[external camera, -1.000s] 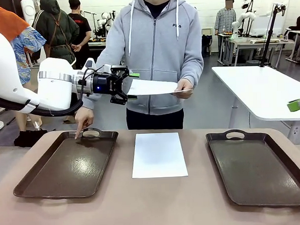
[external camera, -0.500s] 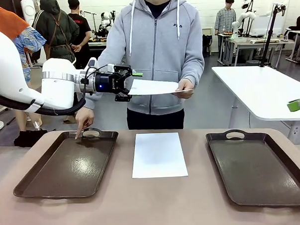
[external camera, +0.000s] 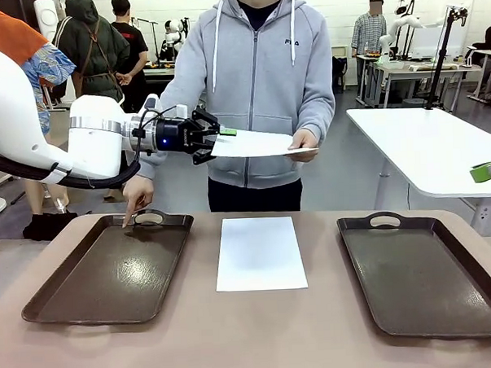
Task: Sort the A4 documents.
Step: Receive the A4 Paper.
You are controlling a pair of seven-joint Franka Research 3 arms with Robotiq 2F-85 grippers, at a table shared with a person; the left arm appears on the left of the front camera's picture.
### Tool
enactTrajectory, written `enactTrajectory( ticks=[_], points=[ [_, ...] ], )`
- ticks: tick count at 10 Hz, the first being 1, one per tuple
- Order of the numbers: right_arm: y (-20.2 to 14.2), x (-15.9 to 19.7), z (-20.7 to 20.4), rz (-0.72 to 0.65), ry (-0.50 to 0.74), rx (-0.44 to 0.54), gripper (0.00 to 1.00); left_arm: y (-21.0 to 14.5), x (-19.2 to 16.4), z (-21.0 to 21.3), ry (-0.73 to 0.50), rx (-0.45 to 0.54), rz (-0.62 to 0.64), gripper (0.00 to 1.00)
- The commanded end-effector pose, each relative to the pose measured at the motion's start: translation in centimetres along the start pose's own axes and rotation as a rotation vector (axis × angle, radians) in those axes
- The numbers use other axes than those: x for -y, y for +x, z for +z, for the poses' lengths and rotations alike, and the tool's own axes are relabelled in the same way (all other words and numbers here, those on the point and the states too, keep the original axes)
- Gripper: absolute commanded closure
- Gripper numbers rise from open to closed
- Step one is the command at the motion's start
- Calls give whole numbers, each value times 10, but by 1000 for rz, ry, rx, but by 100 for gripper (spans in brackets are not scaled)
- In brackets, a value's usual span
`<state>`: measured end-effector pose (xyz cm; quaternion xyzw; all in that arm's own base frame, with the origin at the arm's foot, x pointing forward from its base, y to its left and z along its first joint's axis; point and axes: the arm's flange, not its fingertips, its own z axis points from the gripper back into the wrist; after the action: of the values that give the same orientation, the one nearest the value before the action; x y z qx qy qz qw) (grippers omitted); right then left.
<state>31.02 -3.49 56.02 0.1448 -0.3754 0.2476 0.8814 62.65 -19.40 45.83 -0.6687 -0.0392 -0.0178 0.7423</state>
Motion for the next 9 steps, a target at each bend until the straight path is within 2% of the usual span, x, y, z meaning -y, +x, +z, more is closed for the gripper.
enactTrajectory(
  ticks=[1, 2, 9],
  points=[
    [0, 0, -2, 0, 13, 2, 0, 4, 2, 0, 32, 1, -5, 88],
    [0, 0, -2, 0, 13, 2, 0, 4, 1, 1, 29, 3, -6, 99],
    [0, 0, -2, 0, 13, 2, 0, 1, 6, 2, -50, -28, -68, 100]
  ],
)
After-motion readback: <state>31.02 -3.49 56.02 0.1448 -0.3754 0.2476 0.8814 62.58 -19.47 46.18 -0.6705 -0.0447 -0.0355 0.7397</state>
